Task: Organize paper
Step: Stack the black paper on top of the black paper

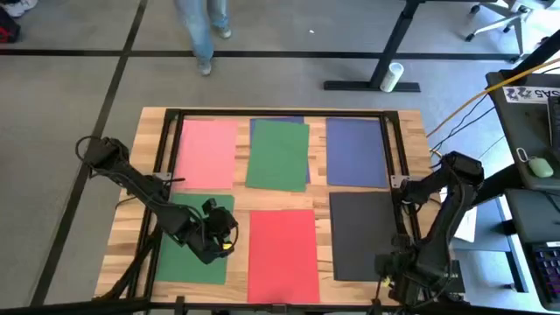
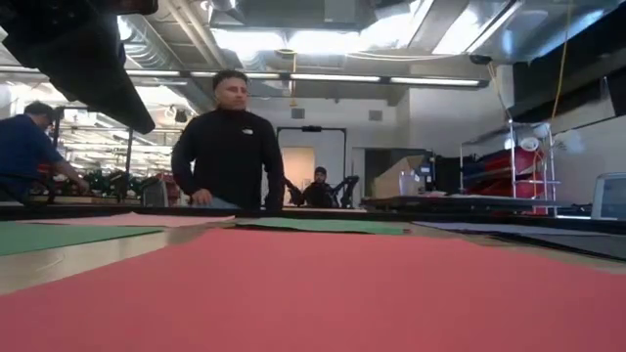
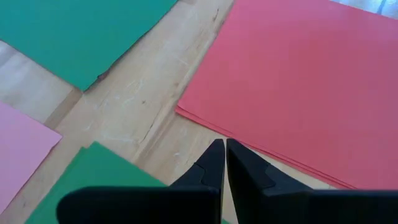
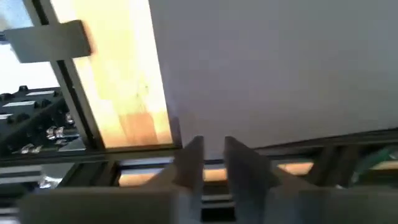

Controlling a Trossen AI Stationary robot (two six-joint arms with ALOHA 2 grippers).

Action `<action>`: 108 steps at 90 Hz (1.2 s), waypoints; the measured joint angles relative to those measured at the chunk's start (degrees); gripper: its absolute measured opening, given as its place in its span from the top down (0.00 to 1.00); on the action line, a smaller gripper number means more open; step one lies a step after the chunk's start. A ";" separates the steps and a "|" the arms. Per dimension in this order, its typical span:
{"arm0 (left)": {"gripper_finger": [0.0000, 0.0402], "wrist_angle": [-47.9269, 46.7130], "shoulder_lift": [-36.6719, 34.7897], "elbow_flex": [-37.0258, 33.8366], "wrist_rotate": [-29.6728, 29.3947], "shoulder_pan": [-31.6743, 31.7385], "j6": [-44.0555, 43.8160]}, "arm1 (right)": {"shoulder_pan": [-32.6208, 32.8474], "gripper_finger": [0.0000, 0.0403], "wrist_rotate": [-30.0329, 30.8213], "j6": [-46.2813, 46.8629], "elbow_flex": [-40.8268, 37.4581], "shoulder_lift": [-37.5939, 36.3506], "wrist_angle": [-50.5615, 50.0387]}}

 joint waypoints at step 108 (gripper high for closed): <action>1.00 0.02 0.00 0.00 0.00 -0.02 -0.37 | -3.39 1.00 8.33 2.31 -16.79 0.10 30.79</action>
